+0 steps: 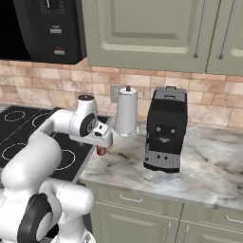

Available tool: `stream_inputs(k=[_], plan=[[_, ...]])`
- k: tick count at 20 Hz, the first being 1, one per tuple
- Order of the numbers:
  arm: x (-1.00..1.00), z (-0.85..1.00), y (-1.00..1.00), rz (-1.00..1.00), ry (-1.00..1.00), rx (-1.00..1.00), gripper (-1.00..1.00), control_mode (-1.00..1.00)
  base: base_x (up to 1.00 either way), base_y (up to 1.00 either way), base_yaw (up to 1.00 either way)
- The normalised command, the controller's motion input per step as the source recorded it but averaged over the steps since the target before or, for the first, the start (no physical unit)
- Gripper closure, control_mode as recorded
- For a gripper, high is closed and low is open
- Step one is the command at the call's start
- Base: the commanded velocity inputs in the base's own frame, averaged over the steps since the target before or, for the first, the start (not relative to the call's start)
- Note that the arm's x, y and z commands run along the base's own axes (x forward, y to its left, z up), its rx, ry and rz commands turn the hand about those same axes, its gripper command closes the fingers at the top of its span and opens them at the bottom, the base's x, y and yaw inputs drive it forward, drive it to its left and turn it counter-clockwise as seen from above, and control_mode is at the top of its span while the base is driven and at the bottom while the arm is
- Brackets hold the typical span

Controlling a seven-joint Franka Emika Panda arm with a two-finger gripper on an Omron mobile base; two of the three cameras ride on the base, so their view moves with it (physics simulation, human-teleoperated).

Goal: Four empty soda cans are scattered around the kitchen. Gather all the cans and cluster them next to the stove for recycling.

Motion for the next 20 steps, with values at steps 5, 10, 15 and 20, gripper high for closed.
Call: stream_inputs(k=[5, 10, 15, 20], plan=[[-0.75, 0.07, 0.04, -0.11, 0.04, 0.03, -1.00, -1.00, 0.00, 0.00, 0.00], [-0.77, 0.00, 0.06, -0.18, 0.00, 0.00, -1.00, -1.00, 0.00, 0.00, 0.00], [-0.26, -0.03, 0.03, -0.15, 0.00, 0.00, -1.00, -1.00, 0.00, 0.00, 0.00], [-0.02, 0.00, 0.00, -0.02, 0.00, 0.00, -1.00, -1.00, 0.00, 0.00, 0.00]])
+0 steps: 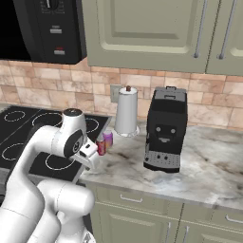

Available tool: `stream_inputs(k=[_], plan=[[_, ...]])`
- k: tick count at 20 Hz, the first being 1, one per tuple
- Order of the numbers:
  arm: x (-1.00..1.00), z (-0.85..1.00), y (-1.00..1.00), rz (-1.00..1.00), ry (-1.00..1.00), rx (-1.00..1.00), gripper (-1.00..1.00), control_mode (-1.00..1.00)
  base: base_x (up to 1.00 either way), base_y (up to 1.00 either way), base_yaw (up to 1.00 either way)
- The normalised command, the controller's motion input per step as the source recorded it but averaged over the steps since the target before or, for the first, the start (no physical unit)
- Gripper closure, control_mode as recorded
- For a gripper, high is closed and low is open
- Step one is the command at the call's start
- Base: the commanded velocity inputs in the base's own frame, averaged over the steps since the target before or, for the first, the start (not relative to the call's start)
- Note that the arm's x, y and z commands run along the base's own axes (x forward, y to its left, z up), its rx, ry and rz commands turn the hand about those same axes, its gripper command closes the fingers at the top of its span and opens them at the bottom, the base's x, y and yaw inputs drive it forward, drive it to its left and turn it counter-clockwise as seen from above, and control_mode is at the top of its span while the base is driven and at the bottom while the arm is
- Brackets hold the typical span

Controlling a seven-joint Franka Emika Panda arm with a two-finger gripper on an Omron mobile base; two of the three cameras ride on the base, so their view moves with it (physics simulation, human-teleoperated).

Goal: Four empty soda cans are scattered around the kitchen. Gather all the cans and cluster them next to the stove for recycling.

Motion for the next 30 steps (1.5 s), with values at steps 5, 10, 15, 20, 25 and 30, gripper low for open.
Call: stream_inputs(k=[5, 10, 15, 20, 25, 30], plan=[[-0.06, -0.02, 0.00, 0.00, 0.01, 0.00, -1.00, 1.00, -0.27, 0.03, 0.00], [0.00, 0.00, 0.00, 0.00, 0.00, 0.00, -1.00, 1.00, -0.65, 0.21, 0.03], [0.00, 0.00, 0.00, 0.00, 0.00, 0.00, -1.00, 1.00, -0.33, 0.70, 0.23], [0.00, 0.00, 0.00, 0.00, 0.00, 0.00, -1.00, 1.00, -0.22, 0.74, 0.36], [0.00, 0.00, 0.00, 0.00, 0.00, 0.00, -1.00, 1.00, -0.12, 0.52, 0.44], [0.00, 0.00, 0.00, 0.00, 0.00, 0.00, -1.00, 1.00, -0.03, 0.57, 0.40]])
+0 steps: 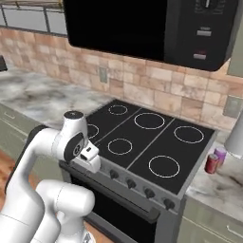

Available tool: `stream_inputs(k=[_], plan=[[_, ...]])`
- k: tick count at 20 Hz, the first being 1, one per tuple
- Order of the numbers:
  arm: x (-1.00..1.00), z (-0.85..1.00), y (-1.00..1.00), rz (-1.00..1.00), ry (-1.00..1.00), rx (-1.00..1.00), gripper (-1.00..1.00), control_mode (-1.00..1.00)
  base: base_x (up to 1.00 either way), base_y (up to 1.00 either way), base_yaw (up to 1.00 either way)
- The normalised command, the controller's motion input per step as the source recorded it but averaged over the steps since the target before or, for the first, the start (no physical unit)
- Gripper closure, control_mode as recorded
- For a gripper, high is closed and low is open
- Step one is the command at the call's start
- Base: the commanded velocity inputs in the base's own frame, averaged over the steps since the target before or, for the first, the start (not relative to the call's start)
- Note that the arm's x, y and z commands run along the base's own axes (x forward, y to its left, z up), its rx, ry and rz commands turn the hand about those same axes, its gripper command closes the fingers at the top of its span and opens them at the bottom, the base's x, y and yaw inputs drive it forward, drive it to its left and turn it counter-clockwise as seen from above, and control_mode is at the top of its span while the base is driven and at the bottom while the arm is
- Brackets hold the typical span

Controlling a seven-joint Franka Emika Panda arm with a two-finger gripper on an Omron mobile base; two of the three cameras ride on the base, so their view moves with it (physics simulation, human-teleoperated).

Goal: Four empty soda cans are scattered around the kitchen. Gather all the cans and cluster them next to the stove for recycling.

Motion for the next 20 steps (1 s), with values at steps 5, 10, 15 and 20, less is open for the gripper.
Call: stream_inputs(k=[5, 10, 15, 20], plan=[[0.00, 0.00, 0.00, 0.00, 0.00, 0.00, -1.00, 1.00, 0.00, 0.68, 0.35], [0.00, 0.00, 0.00, 0.00, 0.00, 0.00, -1.00, 1.00, 0.00, 0.70, 0.34], [0.00, 0.00, 0.00, 0.00, 0.00, 0.00, -1.00, 1.00, 0.00, 0.29, 0.49], [0.00, 0.00, 0.00, 0.00, 0.00, 0.00, -1.00, 1.00, 0.00, 0.20, 0.50]])
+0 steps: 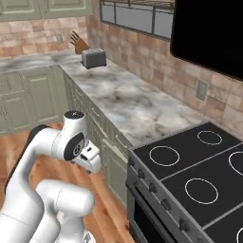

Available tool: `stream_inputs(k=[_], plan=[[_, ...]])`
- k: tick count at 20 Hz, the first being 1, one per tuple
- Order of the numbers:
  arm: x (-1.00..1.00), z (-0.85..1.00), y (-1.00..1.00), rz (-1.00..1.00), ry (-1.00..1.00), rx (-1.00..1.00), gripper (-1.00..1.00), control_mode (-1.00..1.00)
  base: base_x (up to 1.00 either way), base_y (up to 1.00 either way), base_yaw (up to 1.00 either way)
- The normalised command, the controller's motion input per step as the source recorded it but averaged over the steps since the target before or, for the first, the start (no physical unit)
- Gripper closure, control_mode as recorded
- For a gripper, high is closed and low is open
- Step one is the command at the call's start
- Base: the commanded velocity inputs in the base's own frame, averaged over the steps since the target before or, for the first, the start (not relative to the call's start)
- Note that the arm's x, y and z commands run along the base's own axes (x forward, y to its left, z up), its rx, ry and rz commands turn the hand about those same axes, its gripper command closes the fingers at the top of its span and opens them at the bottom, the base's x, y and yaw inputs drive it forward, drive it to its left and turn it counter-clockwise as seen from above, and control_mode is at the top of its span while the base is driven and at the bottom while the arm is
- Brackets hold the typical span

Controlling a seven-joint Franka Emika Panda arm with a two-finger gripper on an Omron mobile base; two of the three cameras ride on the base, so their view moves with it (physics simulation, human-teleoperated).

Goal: Four empty soda cans are scattered around the kitchen. Gather all the cans and cluster them next to the stove for recycling.

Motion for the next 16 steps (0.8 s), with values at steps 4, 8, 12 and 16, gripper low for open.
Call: stream_inputs(k=[4, 8, 12, 16], plan=[[0.00, 0.00, 0.00, 0.00, 0.00, 0.00, -1.00, 1.00, 0.00, 0.15, 0.50], [0.00, 0.00, 0.00, 0.00, 0.00, 0.00, -1.00, 1.00, 0.00, 0.15, 0.50], [0.00, 0.00, 0.00, 0.00, 0.00, 0.00, -1.00, 1.00, 0.00, 0.11, 0.50], [0.00, 0.00, 0.00, 0.00, 0.00, 0.00, -1.00, 1.00, 0.16, 0.02, 0.48]])
